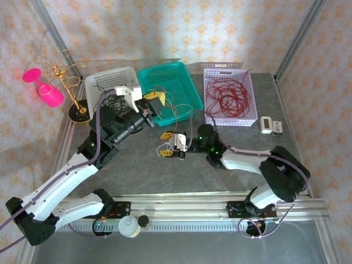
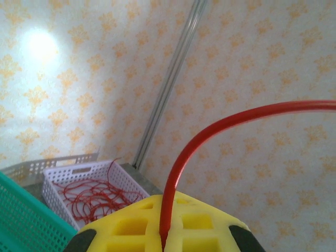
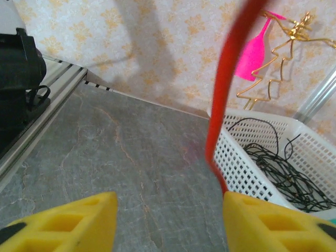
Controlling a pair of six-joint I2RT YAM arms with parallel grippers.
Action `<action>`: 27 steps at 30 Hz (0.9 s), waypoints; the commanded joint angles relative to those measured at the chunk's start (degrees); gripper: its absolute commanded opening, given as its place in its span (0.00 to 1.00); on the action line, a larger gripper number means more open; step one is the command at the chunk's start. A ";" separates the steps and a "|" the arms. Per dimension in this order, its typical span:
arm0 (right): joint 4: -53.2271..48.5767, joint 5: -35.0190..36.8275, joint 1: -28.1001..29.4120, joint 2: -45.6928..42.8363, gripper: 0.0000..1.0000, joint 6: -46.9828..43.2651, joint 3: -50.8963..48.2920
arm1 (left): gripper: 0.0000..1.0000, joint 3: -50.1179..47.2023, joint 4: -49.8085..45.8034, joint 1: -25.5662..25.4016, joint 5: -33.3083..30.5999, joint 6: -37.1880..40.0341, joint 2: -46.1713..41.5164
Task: Untangle the cables
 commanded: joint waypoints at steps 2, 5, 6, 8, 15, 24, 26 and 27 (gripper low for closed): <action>13.59 -0.44 -0.12 4.88 0.45 8.09 -1.39 | 0.00 5.23 2.62 -0.24 -1.05 2.07 -0.24; 19.92 -0.38 -0.14 8.02 0.24 16.07 -1.56 | 0.00 7.47 2.76 -0.21 -1.62 3.09 0.61; 21.69 0.05 -0.14 8.73 0.18 17.82 -1.70 | 0.00 7.95 2.75 -0.21 -1.76 3.42 0.77; 24.98 1.95 -0.14 9.58 0.10 21.54 -2.38 | 0.00 8.93 2.72 -0.20 -2.24 4.42 1.12; 24.75 7.40 -0.96 9.06 0.00 30.21 -4.00 | 0.00 11.02 3.88 -0.20 -4.37 7.96 1.21; 17.56 11.02 -4.20 7.51 0.00 54.55 -2.83 | 0.00 14.24 5.07 -0.18 -7.50 13.72 2.23; 15.41 11.33 -4.19 4.67 0.00 51.32 -4.39 | 0.00 15.13 4.38 -0.16 -7.67 14.48 3.07; 14.44 12.37 -4.27 3.03 0.00 49.73 -5.47 | 0.00 15.18 4.38 -0.23 -7.56 14.53 3.27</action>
